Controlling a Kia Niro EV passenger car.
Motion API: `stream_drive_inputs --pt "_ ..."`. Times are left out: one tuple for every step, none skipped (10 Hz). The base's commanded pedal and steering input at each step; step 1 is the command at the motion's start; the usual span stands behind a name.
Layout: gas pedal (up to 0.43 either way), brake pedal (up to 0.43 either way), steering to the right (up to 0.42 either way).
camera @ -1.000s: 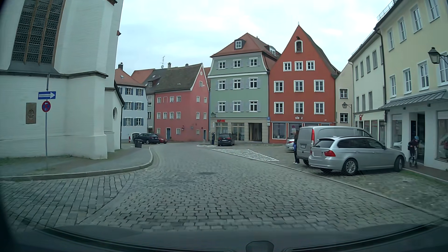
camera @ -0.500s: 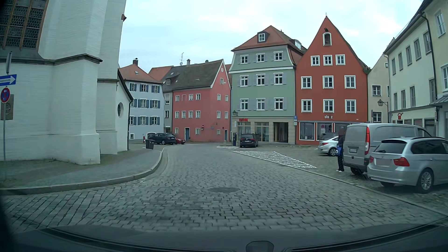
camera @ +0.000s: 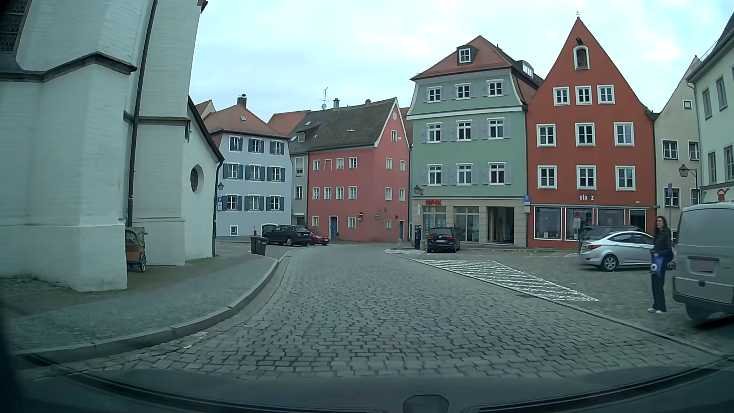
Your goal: Follow the waypoints while adhering to traffic rules and regulations
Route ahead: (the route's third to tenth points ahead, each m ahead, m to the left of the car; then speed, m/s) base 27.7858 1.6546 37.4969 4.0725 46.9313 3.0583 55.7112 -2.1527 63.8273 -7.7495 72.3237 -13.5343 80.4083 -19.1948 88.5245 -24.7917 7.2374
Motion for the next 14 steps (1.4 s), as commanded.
stream_drive_inputs --pt "0.020 0.000 -0.063" --pt "0.020 0.000 -0.057" --pt "0.028 0.000 -0.049" --pt "0.047 0.000 -0.041" --pt "0.047 0.000 -0.037" --pt "0.047 0.000 -0.040" --pt "0.047 0.000 -0.046" --pt "0.047 0.000 -0.045" --pt "0.039 0.000 -0.042" --pt "0.039 0.000 -0.041" --pt "0.039 0.000 -0.045" --pt "0.039 0.000 -0.046" --pt "0.039 0.000 -0.043" --pt "0.039 0.000 -0.039"
